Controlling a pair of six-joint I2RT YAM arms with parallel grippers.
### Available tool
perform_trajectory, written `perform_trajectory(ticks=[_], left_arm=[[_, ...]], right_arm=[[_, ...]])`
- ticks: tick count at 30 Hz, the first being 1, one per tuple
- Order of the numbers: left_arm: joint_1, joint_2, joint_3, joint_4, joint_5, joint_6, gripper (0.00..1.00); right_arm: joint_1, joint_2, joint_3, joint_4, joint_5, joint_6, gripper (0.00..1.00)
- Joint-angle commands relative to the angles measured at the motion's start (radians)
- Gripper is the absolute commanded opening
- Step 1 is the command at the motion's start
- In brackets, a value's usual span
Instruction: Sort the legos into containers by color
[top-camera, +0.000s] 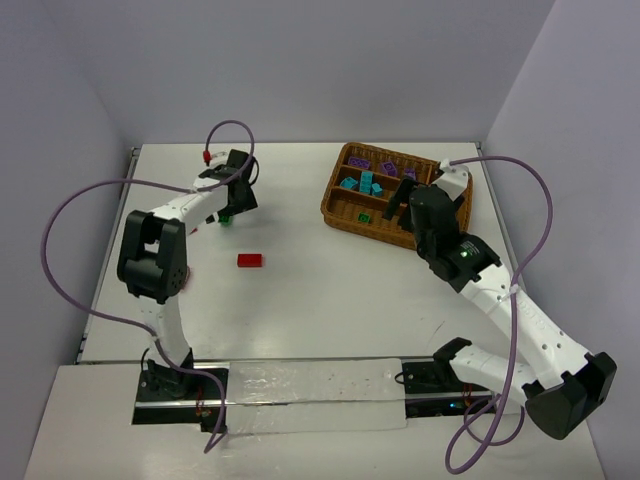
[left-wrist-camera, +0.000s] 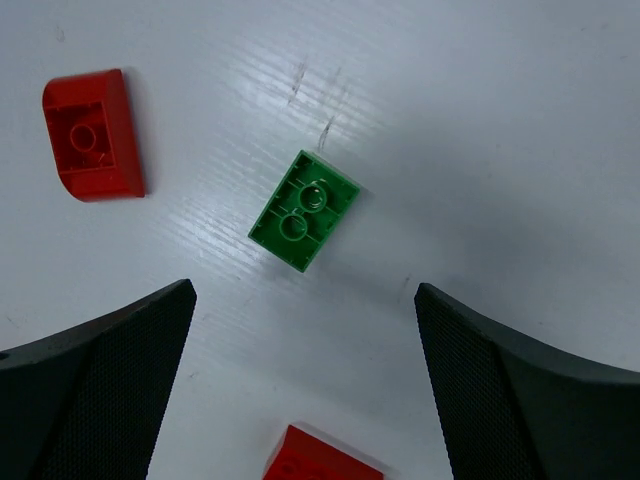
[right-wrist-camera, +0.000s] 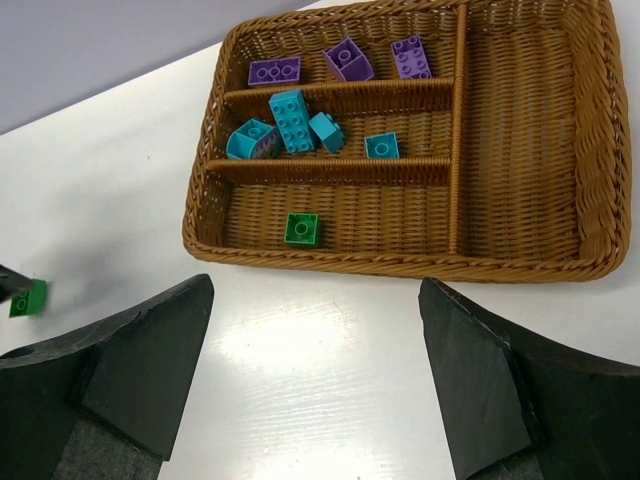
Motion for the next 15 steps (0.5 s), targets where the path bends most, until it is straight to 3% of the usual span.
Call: perform_trajectory(ticks=[1, 10, 15], left_arm=[[0.029, 0.049, 0.028, -0.022, -0.030, 0.011, 0.99], [0.096, 0.121, 0.027, 0.087, 0.095, 0.068, 0.99], [0.122, 0.139, 0.016, 0.149, 0.169, 0.103, 0.86]], right_arm=[[0.009, -0.014, 0.000, 0.022, 0.016, 0.010, 0.91], [0.010, 0.004, 0.012, 0.020, 0.014, 0.005, 0.91], [0.010, 0.006, 0.018, 0.019, 0.014, 0.004, 0.91]])
